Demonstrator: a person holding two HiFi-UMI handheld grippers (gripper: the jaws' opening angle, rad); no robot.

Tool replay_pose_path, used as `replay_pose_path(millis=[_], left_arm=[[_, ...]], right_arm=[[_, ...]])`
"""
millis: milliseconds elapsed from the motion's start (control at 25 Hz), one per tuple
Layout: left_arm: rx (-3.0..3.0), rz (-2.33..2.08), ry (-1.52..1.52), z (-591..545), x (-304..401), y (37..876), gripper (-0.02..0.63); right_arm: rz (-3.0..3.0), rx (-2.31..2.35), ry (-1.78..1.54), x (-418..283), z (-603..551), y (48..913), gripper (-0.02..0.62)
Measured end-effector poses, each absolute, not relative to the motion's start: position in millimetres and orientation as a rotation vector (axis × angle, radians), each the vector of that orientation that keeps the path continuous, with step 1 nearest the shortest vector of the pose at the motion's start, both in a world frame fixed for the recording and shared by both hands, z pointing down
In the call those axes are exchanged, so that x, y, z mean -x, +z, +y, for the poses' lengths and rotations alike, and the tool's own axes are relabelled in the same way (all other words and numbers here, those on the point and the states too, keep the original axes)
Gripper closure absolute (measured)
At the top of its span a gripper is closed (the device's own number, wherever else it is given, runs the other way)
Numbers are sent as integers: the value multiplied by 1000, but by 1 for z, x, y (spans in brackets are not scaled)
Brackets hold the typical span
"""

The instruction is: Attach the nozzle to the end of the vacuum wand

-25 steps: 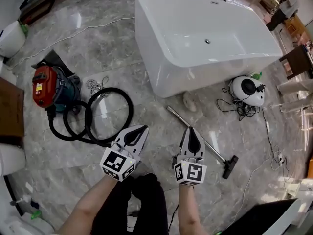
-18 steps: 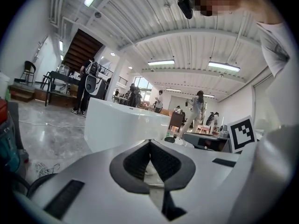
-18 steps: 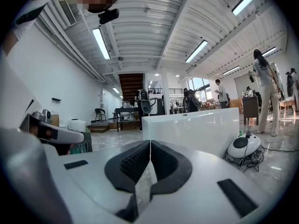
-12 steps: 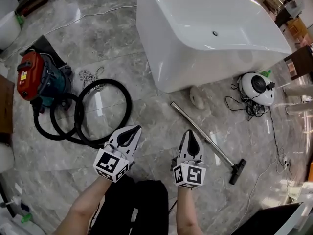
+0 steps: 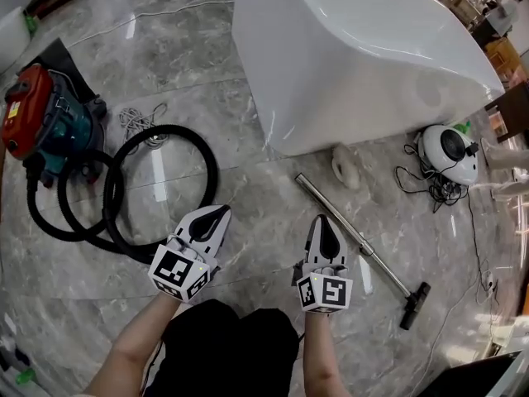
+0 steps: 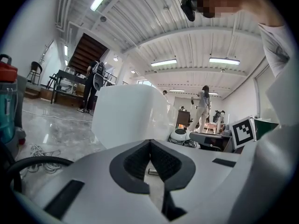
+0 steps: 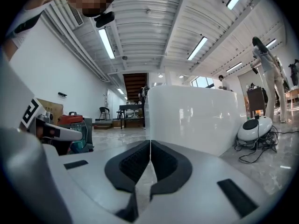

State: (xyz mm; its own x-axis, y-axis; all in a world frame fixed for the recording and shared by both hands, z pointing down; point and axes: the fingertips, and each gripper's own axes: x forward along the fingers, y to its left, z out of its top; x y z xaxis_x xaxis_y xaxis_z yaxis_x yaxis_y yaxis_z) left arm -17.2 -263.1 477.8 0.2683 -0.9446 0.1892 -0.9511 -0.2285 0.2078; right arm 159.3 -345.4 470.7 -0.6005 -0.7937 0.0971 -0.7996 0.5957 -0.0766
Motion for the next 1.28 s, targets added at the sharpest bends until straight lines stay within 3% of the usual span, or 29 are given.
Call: replay_pose_path(millis=[480,920,1040,1160,1280], left_arm=[[-2320,-1764,114,-236,54,567,598],[-2264,-1395,686,-115,127,666,587],[-2215,-1150,977,-70,125,701,360],[-2141,-946,1358,-26,131,738,318],[-2092,-740,1649,3,136,767,314]], right_arm=[[-2849,-1184,266,-117,-333,581,580],[-2954,-981,320,-68,-281,628,580],[-2935,-1012,330,-85,-275,636,580],[-2903,-1080,369,-103,-273,647,579],[-2878,-1114,383,-112,-270,656,580]])
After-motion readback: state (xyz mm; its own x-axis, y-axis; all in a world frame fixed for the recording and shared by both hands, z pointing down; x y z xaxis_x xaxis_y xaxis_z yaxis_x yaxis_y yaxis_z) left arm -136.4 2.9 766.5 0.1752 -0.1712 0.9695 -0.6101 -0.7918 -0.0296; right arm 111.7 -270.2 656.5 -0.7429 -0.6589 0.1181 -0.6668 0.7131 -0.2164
